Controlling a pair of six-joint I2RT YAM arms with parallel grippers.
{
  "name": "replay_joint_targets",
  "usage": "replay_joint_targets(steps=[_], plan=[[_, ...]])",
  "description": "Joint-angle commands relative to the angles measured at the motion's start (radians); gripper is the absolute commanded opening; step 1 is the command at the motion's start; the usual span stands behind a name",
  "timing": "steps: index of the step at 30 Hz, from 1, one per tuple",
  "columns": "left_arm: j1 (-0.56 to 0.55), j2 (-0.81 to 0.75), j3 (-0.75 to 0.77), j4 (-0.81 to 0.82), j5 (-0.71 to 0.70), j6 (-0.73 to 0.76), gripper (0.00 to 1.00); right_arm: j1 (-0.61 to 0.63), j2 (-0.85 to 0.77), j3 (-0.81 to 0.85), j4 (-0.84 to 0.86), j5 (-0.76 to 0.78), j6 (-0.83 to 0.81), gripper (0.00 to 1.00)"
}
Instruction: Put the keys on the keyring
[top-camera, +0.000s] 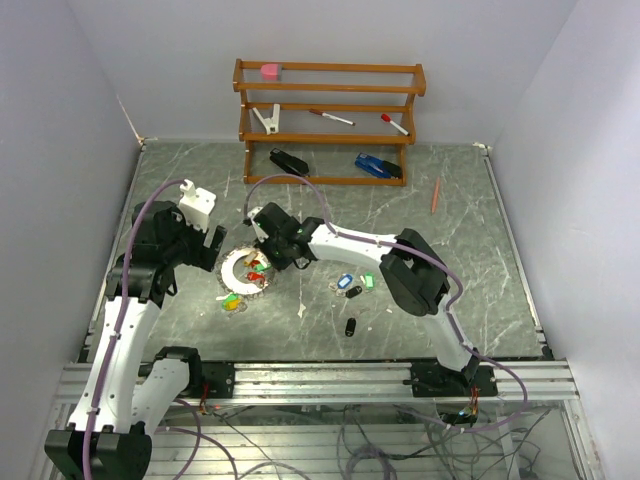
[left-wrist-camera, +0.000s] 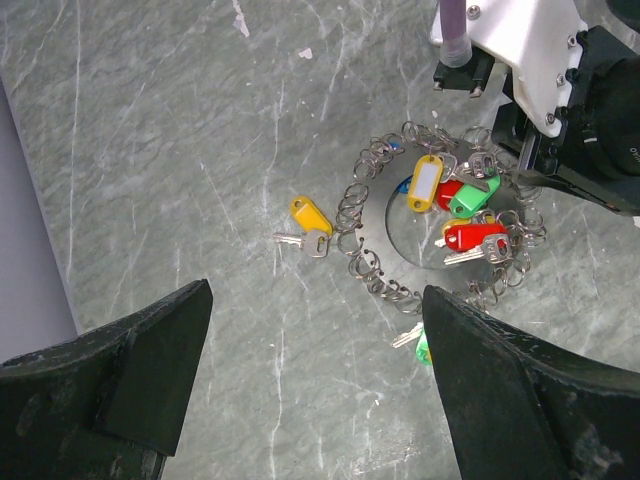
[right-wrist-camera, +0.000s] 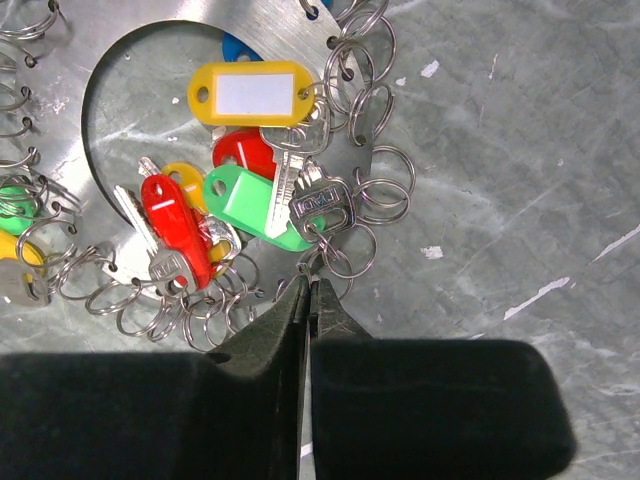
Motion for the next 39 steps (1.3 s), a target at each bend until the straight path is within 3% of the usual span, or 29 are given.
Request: replay_joint_targets(steps=[1, 17, 24, 30, 39], plan=[[0.007, -0.005, -0.001, 0.024, 0.007, 0.01, 0.97, -0.003, -0.02, -0.017, 0.031, -0.004, 0.001, 0.0], [0.007, -0.018, 0.012, 0.003, 0.014, 0.007, 0.97, -0.009, -0.013, -0.055, 0.047, -0.091, 0.029, 0.0], [0.007, -0.013, 0.015, 0.008, 0.021, 0.002, 0.96, -0.009, -0.016, -0.044, 0.024, -0.095, 0.026, 0.16], [0.007, -0.011, 0.015, 0.012, 0.025, -0.006, 0.96, -0.008, -0.025, -0.064, 0.027, -0.095, 0.027, 0.12], [0.007, -0.011, 0.015, 0.009, 0.028, -0.007, 0.96, -0.008, -0.013, -0.078, 0.03, -0.087, 0.037, 0.15]])
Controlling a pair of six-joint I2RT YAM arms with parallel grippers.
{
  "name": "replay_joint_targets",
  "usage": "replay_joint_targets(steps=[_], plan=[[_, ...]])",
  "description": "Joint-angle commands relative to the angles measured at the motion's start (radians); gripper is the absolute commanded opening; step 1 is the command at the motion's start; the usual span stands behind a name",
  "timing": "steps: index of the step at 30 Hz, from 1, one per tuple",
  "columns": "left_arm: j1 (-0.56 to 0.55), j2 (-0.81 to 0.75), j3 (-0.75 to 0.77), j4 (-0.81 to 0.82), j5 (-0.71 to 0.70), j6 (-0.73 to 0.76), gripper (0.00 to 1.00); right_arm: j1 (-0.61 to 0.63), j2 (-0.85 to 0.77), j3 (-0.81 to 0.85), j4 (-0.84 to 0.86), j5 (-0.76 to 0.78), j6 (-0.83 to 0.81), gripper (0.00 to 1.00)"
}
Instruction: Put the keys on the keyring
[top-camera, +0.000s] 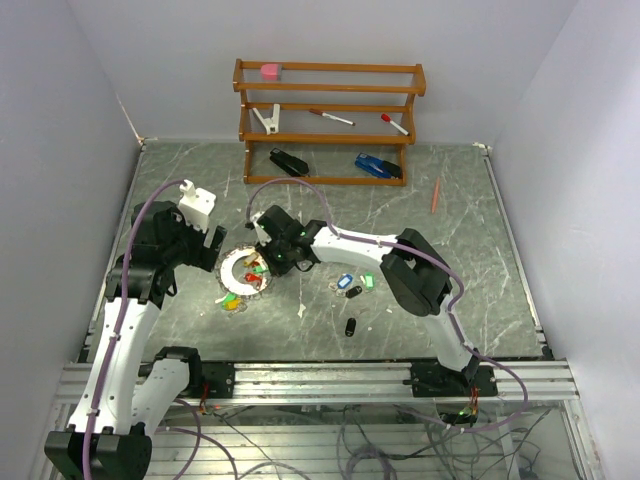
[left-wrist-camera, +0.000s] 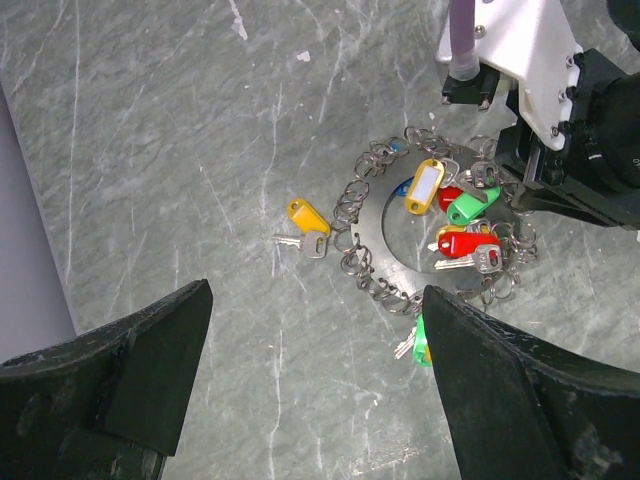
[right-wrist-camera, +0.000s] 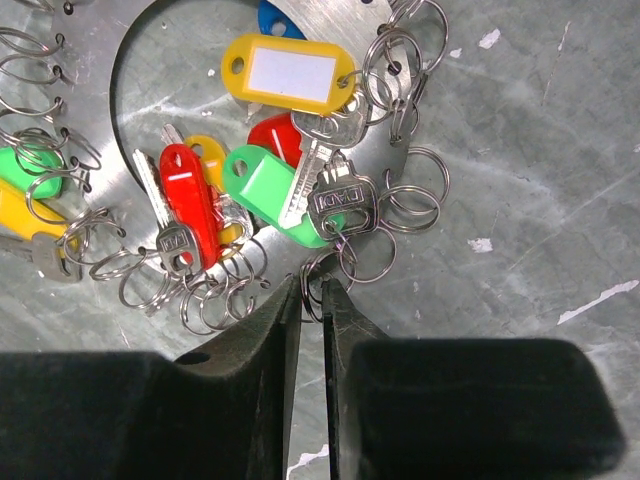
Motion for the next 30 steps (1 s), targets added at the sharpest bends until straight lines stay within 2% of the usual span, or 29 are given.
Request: replay_joint_targets(steps=[1, 7, 10, 17, 23, 30], plan=[[0.007, -0.006, 0.016, 0.009, 0.023, -0.007, 0.96, -0.002, 0.005, -0.017, -0.015, 0.012, 0.005, 0.15], [0.007, -0.005, 0.014, 0.013, 0.031, -0.012, 0.96, -0.003, 0.012, -0.003, -0.023, 0.046, -0.008, 0.13], [0.007, -0.005, 0.012, 0.014, 0.038, -0.016, 0.96, -0.006, 0.004, -0.006, -0.023, 0.052, -0.008, 0.0], [0.007, 0.017, 0.07, 0.006, 0.095, -0.041, 0.96, -0.011, -0.1, -0.038, 0.017, 0.063, -0.008, 0.0], [0.007, 0.089, 0.164, 0.023, 0.238, -0.115, 0.96, -0.012, -0.266, -0.007, 0.026, 0.044, -0.027, 0.0], [0.006, 0.159, 0.24, 0.014, 0.467, -0.185, 0.95, -0.011, -0.412, -0.024, 0.054, 0.029, -0.017, 0.0]])
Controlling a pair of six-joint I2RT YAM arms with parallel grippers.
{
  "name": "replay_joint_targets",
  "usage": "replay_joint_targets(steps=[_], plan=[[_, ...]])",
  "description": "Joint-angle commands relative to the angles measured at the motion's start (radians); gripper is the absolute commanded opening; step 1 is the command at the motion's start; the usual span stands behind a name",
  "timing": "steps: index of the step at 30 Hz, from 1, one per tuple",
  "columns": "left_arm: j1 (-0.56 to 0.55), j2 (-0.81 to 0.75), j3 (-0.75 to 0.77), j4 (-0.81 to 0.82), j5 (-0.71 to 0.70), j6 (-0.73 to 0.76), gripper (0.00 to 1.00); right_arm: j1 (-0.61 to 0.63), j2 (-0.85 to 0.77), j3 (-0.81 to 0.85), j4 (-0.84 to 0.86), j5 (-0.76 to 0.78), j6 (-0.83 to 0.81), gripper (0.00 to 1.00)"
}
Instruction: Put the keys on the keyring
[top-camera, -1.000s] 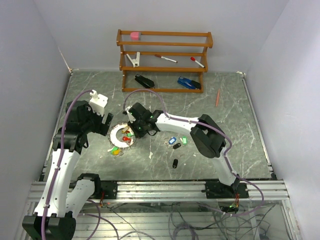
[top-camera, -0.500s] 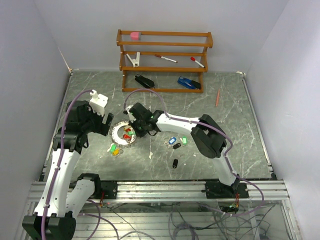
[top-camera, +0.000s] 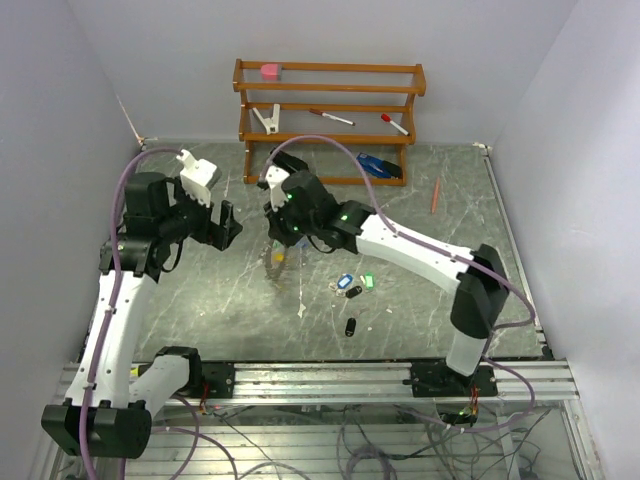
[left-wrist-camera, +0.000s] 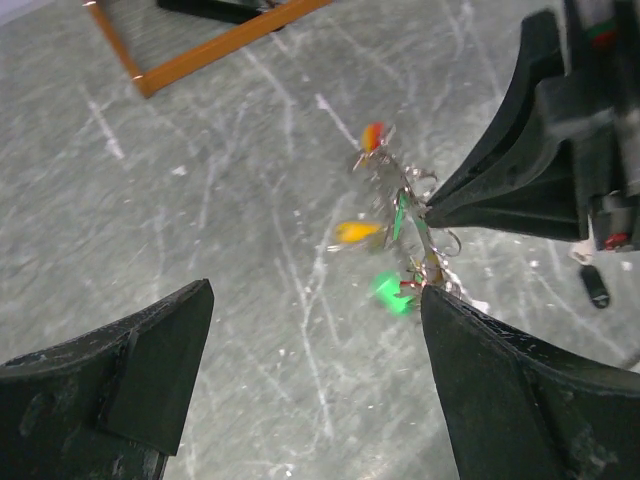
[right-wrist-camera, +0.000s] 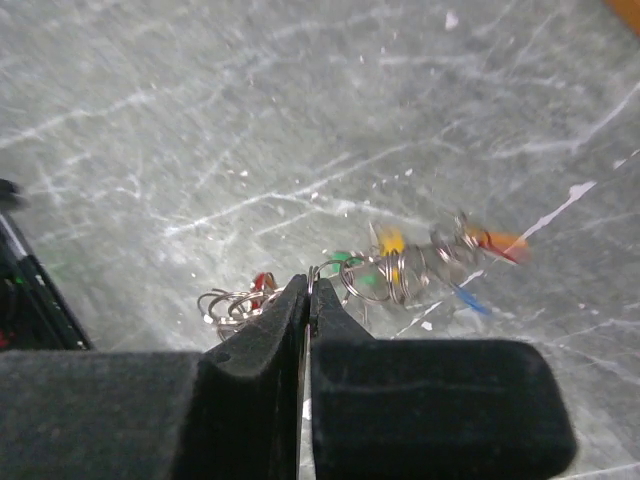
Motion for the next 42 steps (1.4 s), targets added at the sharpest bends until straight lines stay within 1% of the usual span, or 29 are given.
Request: replay_joint_targets(steps=[1, 4, 6, 10, 15, 20, 24, 29, 36, 42], plan=[[0.007, 0.018, 0.047, 0.006, 0.186, -0.064, 0.95, -0.003, -0.085, 0.009, 0.046, -0.007, 0.003, 0.0], [0.006, 0.01, 0.051, 0.009, 0.238, -0.094, 0.97, -0.003, -0.11, 0.022, 0.047, -0.013, 0.021, 0.0], [0.006, 0.004, 0.053, 0.018, 0.277, -0.124, 0.99, -0.004, -0.102, 0.053, 0.017, 0.002, 0.037, 0.0], [0.006, -0.015, 0.051, 0.02, 0.285, -0.12, 1.0, -0.004, -0.082, 0.107, -0.052, 0.055, 0.066, 0.0], [0.006, -0.039, -0.044, 0.1, 0.302, -0.129, 1.0, 0.0, -0.085, 0.124, -0.052, 0.025, 0.116, 0.0], [-0.003, -0.058, -0.105, 0.185, 0.345, -0.162, 1.0, 0.01, -0.096, 0.144, -0.053, 0.042, 0.148, 0.0], [-0.032, -0.056, -0.121, 0.228, 0.369, -0.175, 1.0, 0.028, -0.083, 0.173, -0.059, 0.039, 0.166, 0.0], [-0.057, -0.046, -0.118, 0.252, 0.444, -0.19, 1.0, 0.045, -0.073, 0.19, -0.051, 0.037, 0.187, 0.0], [-0.091, -0.032, -0.12, 0.225, 0.398, -0.135, 1.0, 0.071, -0.074, 0.218, -0.04, 0.011, 0.214, 0.0], [-0.091, -0.062, -0.146, 0.25, 0.399, -0.127, 1.0, 0.073, -0.108, 0.22, -0.02, -0.045, 0.243, 0.0]])
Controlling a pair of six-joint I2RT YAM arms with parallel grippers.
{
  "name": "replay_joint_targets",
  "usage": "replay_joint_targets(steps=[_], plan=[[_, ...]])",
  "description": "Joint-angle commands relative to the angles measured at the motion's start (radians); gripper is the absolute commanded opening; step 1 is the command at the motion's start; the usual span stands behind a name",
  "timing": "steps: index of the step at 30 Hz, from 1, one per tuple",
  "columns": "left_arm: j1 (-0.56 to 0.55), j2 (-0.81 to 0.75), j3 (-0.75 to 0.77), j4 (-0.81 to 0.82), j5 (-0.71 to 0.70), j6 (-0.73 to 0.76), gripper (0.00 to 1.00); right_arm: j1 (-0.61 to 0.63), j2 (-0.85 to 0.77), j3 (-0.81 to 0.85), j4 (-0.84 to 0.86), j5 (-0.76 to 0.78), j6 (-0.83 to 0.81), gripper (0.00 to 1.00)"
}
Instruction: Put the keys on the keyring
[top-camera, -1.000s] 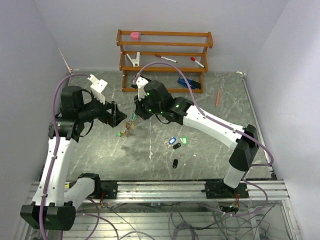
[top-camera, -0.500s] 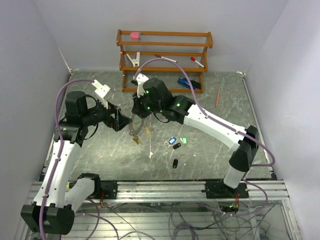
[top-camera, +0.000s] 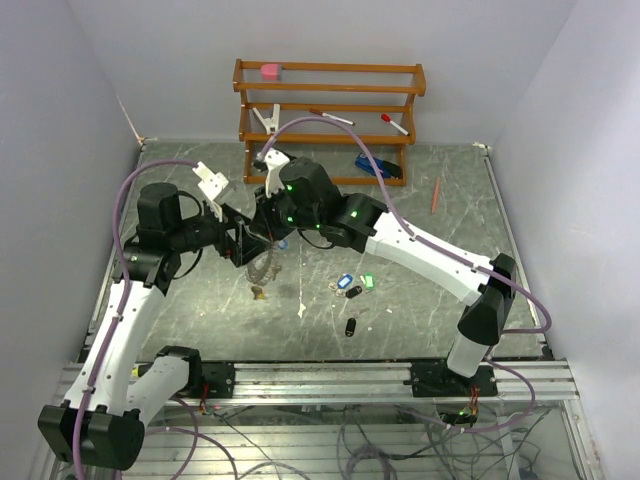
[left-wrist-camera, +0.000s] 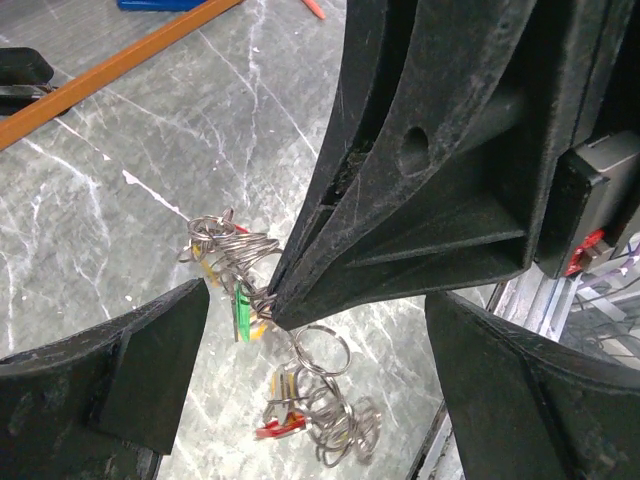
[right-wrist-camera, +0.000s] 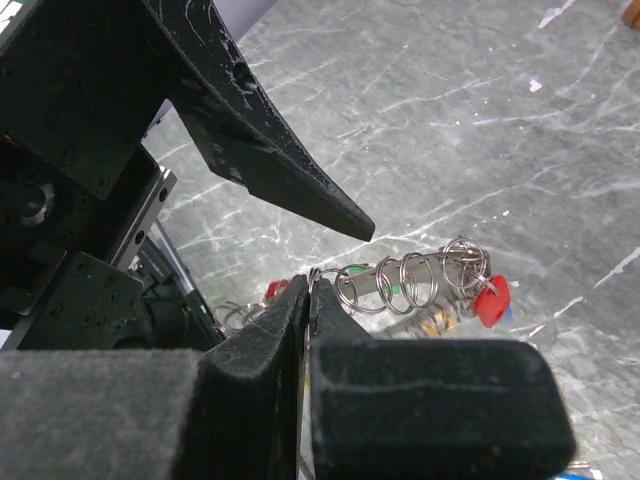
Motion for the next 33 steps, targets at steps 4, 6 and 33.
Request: replay_joint_targets(steps=[4, 6, 33], plan=[[-0.006, -0.031, -0.02, 0.037, 0.027, 0.035, 0.93, 0.002, -0.049, 0.036, 0.063, -0.074, 0.044, 0.0], [-0.006, -0.029, -0.01, 0.042, 0.04, 0.04, 0.79, 0.003, -0.052, 0.031, 0.057, -0.089, 0.043, 0.0], [-0.006, -0.004, 0.087, -0.015, 0.194, 0.123, 0.07, -0.025, -0.21, -0.1, 0.085, -0.193, 0.017, 0.0]])
